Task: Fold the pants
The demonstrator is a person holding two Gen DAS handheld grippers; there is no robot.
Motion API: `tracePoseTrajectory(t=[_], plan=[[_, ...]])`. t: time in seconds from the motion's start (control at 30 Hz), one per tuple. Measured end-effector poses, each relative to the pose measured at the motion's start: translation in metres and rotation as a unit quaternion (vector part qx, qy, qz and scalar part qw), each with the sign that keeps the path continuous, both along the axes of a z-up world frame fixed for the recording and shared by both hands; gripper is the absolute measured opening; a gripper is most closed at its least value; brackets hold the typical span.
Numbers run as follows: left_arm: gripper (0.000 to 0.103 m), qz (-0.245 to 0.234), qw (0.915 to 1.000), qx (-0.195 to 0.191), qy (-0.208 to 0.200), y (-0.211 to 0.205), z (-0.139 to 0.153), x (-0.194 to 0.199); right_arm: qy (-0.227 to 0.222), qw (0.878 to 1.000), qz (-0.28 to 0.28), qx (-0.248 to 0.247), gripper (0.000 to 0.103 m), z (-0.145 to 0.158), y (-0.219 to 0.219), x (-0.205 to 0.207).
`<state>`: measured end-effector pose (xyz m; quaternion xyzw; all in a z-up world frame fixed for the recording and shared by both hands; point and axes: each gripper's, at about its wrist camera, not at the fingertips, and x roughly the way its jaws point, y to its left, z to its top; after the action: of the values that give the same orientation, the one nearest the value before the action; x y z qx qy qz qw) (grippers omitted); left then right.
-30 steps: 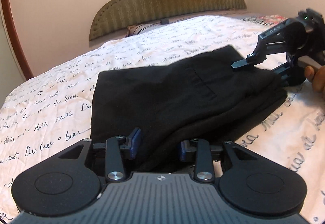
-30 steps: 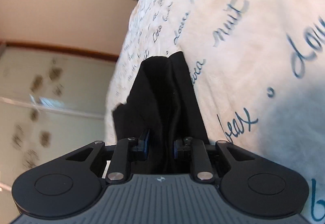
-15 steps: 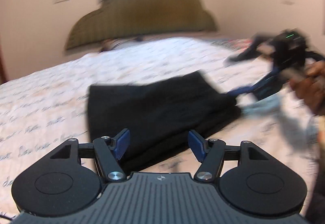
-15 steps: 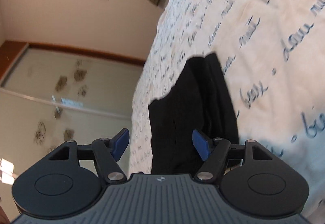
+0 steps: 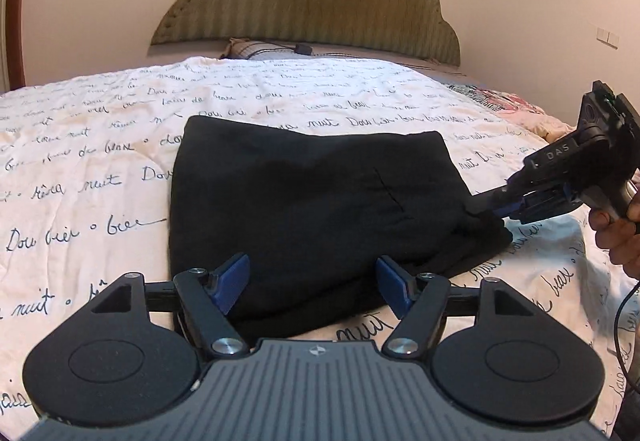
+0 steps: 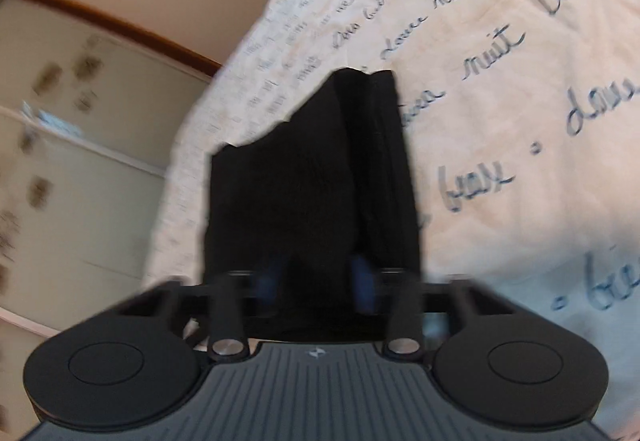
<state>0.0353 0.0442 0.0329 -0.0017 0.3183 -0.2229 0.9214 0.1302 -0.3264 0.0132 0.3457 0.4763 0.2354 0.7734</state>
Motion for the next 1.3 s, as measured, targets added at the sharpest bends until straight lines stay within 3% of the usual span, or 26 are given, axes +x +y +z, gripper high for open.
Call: tracePoseTrajectory(t=[0.1,0.2,0.3,0.4,0.6,0.7,0.77,0.87,0.9,0.97,1.03,1.07,1.2,1.3], plan=[[0.08,0.004,0.9999,0.005,-0.008,0.004,0.005,-0.003,-0.003,1.0,0.0,0.008,0.007,0.0,-0.009,-0.003],[0.093,0.011,0.9999,0.001,0.001,0.008,0.002,0.001,-0.011,1.0,-0.016,0.002,0.006,0.006,-0.022,-0.007],[0.096,0.003,0.9996,0.014,0.023,0.005,-0.017,0.009,0.005,0.999,-0.028,0.022,0.006,-0.006,-0.032,-0.007],[0.093,0.001,0.9994,0.033,0.005,-0.001,-0.011,0.001,0.006,0.999,-0.033,0.042,0.007,-0.007,-0.033,-0.009],[0.095,-0.018,0.9994,-0.008,-0.03,0.002,0.016,-0.002,-0.027,0.993,-0.083,0.074,0.009,0.02,-0.042,-0.01],[0.095,-0.027,0.9993,-0.005,-0.025,-0.01,0.015,0.021,-0.052,0.991,-0.072,0.104,0.015,0.033,-0.024,0.008],[0.094,-0.023,0.9997,0.0,0.001,-0.018,0.008,0.039,-0.052,0.99,-0.053,0.12,0.021,0.034,-0.003,0.028],[0.095,-0.011,0.9988,-0.007,0.047,-0.02,-0.011,0.055,-0.028,0.992,-0.042,0.113,0.037,0.022,0.023,0.061],[0.096,-0.008,0.9989,-0.009,0.045,-0.019,-0.018,0.055,-0.016,0.994,-0.039,0.102,0.04,0.014,0.029,0.07],[0.097,-0.012,0.9993,-0.004,0.037,-0.018,-0.023,0.052,-0.004,0.996,-0.044,0.075,0.033,-0.005,0.033,0.081],[0.097,-0.008,0.9993,-0.007,0.037,-0.017,-0.024,0.052,0.01,0.991,-0.072,0.108,0.012,-0.023,0.023,0.079],[0.099,-0.008,0.9993,-0.005,0.036,-0.018,-0.024,0.052,0.017,0.991,-0.073,0.11,0.009,-0.026,0.02,0.078],[0.098,-0.001,0.9993,0.014,0.033,-0.02,-0.017,0.051,0.017,0.991,-0.082,0.107,0.009,-0.023,0.018,0.071],[0.097,0.023,0.9986,0.013,0.045,-0.013,-0.004,0.045,-0.022,0.996,-0.068,0.057,0.014,0.012,0.032,0.05]])
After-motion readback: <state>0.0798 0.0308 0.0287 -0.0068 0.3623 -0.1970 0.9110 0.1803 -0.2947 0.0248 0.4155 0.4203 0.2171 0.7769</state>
